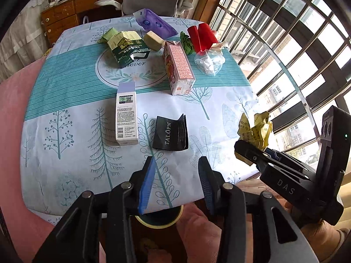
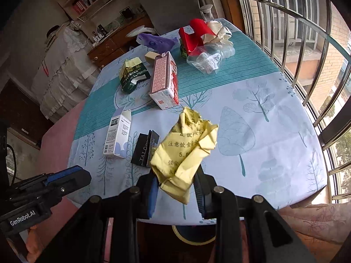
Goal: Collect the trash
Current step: 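Carry the card and yellow paper over the bin and release both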
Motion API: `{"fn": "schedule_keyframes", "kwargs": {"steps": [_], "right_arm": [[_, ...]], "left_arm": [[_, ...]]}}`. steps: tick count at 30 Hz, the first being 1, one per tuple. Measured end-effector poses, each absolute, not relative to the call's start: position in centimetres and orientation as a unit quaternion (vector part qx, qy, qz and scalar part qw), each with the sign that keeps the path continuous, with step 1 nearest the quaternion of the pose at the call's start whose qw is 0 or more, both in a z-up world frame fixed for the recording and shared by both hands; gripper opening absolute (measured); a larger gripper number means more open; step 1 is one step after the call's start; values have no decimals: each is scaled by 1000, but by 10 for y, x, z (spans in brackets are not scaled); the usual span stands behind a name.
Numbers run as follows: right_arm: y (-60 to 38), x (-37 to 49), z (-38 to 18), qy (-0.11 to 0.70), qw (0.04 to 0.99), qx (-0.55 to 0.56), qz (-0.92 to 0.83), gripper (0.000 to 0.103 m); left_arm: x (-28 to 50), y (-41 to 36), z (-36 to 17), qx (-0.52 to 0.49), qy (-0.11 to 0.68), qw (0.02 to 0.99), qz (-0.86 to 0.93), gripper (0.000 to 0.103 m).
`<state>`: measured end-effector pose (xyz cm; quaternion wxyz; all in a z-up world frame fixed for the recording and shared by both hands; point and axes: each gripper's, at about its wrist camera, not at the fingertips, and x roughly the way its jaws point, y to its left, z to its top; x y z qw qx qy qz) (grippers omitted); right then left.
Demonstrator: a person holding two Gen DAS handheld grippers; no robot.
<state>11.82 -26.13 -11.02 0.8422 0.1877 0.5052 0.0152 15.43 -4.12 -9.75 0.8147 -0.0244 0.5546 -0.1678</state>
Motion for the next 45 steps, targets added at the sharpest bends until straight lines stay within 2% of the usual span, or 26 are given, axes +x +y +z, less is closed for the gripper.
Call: {"fn": "schedule_keyframes", "kwargs": {"steps": [2, 6, 11, 15, 28, 31, 32, 33, 35, 41, 45], "right_arm": [[-262, 113, -107, 501, 848, 174, 9, 29], [-273, 110, -105, 495, 851, 176, 6, 29], [-282, 110, -115, 500, 845, 187, 7, 29], [-286, 113, -123, 509, 840, 188, 14, 29], [-311, 120, -147, 531, 822, 204, 13, 29], [-315, 120, -150, 533, 821, 207, 13, 29], [-315, 120, -151, 534, 820, 207, 14, 29], [-315, 120, -152, 534, 819, 207, 14, 29], [-314, 118, -152, 535, 819, 207, 15, 29], [-300, 111, -148, 538, 820, 197, 24, 29], [-283, 100, -137, 536, 822, 187, 34, 29]], "left_arm": [[160, -42, -101, -23, 550, 818, -164, 76], [178, -47, -116, -36, 565, 808, -166, 81], [198, -66, -136, -35, 577, 796, -178, 83], [213, -80, -158, -14, 594, 786, -171, 90], [245, -86, -205, -1, 629, 766, -131, 90], [245, -89, -208, 11, 631, 766, -126, 88], [243, -90, -207, 19, 629, 767, -123, 83], [241, -93, -206, 33, 623, 772, -117, 67], [240, -94, -202, 62, 617, 776, -112, 46], [224, -80, -188, 43, 611, 781, -119, 42], [198, -69, -156, 34, 585, 798, -138, 42]]}}
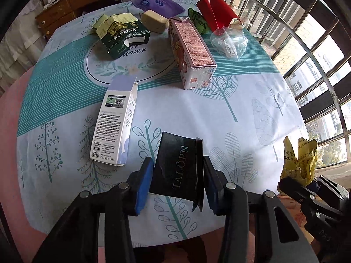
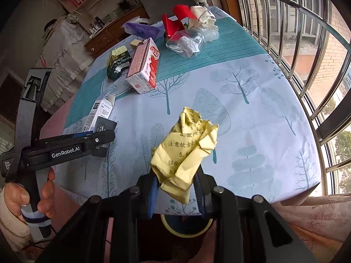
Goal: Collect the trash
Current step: 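Carry the card and yellow paper over the bin and release both, then return both tools over the table toward the remaining boxes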
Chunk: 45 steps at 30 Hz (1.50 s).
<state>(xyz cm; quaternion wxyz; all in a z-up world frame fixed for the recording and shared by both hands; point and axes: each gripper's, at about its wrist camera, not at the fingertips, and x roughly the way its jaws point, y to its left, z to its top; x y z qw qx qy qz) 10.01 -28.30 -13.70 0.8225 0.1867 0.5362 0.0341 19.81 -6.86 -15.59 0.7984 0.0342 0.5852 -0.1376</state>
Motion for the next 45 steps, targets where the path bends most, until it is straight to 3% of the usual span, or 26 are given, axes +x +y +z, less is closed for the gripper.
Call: {"fn": "schedule_keyframes", "kwargs": {"steps": [8, 17, 25, 38, 40, 41, 42, 44, 45], "right_arm": [[-230, 57, -112, 527, 832, 162, 54, 29], [-168, -8, -152, 563, 805, 177, 52, 29], [-144, -30, -231, 635, 748, 188, 44, 29], [-147, 10, -474, 674, 720, 150, 76, 30], [-150, 18, -502, 680, 714, 144, 78, 35], [-150, 20, -513, 683, 712, 143, 77, 37], [-151, 23, -523, 686, 709, 145, 77, 37], [-153, 27, -535, 689, 704, 153, 82, 54], [-153, 28, -537, 687, 706, 154, 84, 57]], "left_arm": [[118, -26, -119, 29, 553, 814, -177, 43], [35, 12, -156, 33, 570, 797, -195, 43], [13, 22, -244, 13, 619, 766, -173, 43], [37, 12, -464, -40, 642, 756, -125, 46], [41, 9, -485, -39, 644, 753, -129, 51], [43, 8, -494, -36, 650, 748, -127, 61], [45, 5, -503, -33, 656, 744, -122, 81], [45, 9, -512, -37, 652, 749, -112, 94], [46, 10, -513, -36, 648, 753, -105, 99]]}}
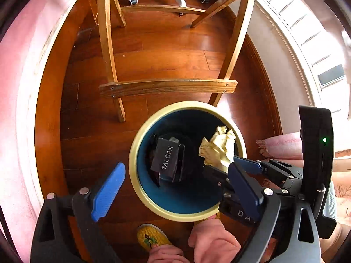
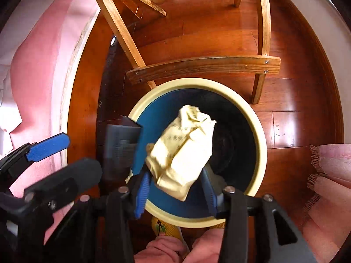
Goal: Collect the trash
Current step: 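Return both tools over the table toward the remaining boxes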
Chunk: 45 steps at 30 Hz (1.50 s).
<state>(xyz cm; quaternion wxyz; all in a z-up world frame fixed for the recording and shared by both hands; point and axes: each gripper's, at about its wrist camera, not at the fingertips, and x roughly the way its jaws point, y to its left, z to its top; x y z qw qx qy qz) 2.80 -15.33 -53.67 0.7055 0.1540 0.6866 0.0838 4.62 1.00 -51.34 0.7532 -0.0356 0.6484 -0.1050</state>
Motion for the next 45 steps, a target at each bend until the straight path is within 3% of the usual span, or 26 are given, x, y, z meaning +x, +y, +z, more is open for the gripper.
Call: {"fn": "schedule_keyframes", "kwargs": {"steps": [3, 13, 23, 35, 45], "right_arm": [[-153, 31, -535, 677, 715, 154, 83, 69], [-151, 18, -466, 655, 740, 134, 72, 70], [-162, -15, -303, 618, 768, 163, 38, 70], [-153, -23, -106, 481, 862, 155, 39, 70], [-172, 27, -30, 411, 903, 127, 11, 70]], "left_arm": [[49, 11, -509, -22, 640, 763, -87, 102], [26, 35, -442, -34, 639, 766, -58, 102], [-13, 72, -280, -35, 611, 788, -73, 102], [-4, 83, -61, -31, 415, 904, -102, 102], [42, 61, -7, -24, 392, 913, -111, 99]]}}
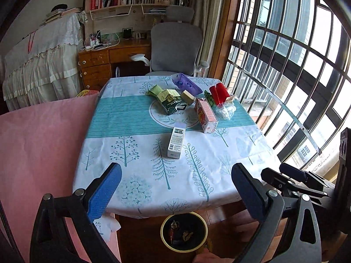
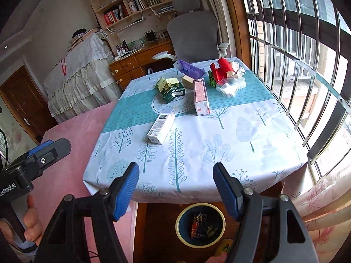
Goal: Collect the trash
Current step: 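Return both tools over the table toward the remaining boxes, then grasp the white-blue box with the left gripper while the right grasps the pink carton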
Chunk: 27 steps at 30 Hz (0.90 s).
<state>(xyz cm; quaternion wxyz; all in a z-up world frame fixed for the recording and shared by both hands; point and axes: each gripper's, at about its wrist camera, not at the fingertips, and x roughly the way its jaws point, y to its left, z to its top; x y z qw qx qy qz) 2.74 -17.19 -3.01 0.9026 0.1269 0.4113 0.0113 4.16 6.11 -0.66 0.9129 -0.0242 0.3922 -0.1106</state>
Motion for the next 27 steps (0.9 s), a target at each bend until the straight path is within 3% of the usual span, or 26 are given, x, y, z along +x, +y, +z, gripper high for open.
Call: {"fn": "schedule_keyframes", "kwargs": {"steps": [6, 16, 27], "right_arm": [[-198, 94, -31, 421, 899, 123, 10, 70], [-230, 225, -84, 496, 859, 111, 65, 70], [-233, 319, -150, 570, 808, 87, 120, 70]], "left_arm": [[102, 55, -33, -39, 428, 900, -77, 99], [222, 43, -117, -71, 541, 838, 10, 99], [268, 10, -171, -50, 598, 799, 46, 95]]}}
